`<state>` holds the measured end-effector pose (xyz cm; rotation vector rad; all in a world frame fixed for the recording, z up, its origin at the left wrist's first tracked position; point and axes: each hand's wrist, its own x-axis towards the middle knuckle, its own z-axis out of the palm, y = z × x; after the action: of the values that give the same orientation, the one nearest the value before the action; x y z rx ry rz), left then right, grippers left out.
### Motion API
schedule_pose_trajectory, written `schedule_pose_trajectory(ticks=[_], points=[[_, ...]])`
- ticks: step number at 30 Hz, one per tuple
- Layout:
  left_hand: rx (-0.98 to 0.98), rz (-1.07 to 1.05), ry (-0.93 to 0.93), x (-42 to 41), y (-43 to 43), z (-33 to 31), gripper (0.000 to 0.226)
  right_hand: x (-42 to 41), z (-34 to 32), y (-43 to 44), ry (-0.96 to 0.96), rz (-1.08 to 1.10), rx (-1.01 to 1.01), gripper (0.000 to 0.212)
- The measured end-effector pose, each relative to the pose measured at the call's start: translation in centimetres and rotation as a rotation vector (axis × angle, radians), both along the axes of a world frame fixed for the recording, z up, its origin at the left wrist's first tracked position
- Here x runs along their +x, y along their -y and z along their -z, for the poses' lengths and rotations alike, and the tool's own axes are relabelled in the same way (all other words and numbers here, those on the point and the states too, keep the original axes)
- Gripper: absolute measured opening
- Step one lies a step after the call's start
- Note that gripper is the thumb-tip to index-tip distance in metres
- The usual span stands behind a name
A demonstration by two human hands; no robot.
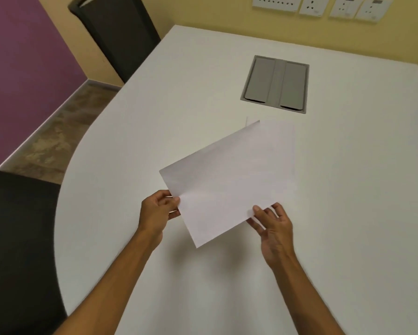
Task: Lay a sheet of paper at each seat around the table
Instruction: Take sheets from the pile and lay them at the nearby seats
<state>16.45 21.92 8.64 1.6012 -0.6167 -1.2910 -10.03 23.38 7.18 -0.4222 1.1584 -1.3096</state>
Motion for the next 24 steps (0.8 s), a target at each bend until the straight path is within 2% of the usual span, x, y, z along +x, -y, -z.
schedule_pose_trajectory(ticks=[7,10,13,24], points=[[0.015,-0.013,0.058,6.2,-3.5,-0.2,0.012,0.1,-0.9,0.5,-0.114,-0.009,0.017,0.017],[0.016,-0.032,0.065,8.2,-4.4,-0.2,0.011,1.0,-0.8,0.6,-0.173,-0.028,0.024,0.004],[0.030,-0.060,0.073,10.1,-4.8,0.1,0.010,2.4,-0.1,0.7,-0.275,-0.088,0.021,0.016],[0.200,-0.206,0.213,16.7,-4.4,5.9,0.009,9.1,5.0,0.0,-0.370,-0.250,0.089,0.012]])
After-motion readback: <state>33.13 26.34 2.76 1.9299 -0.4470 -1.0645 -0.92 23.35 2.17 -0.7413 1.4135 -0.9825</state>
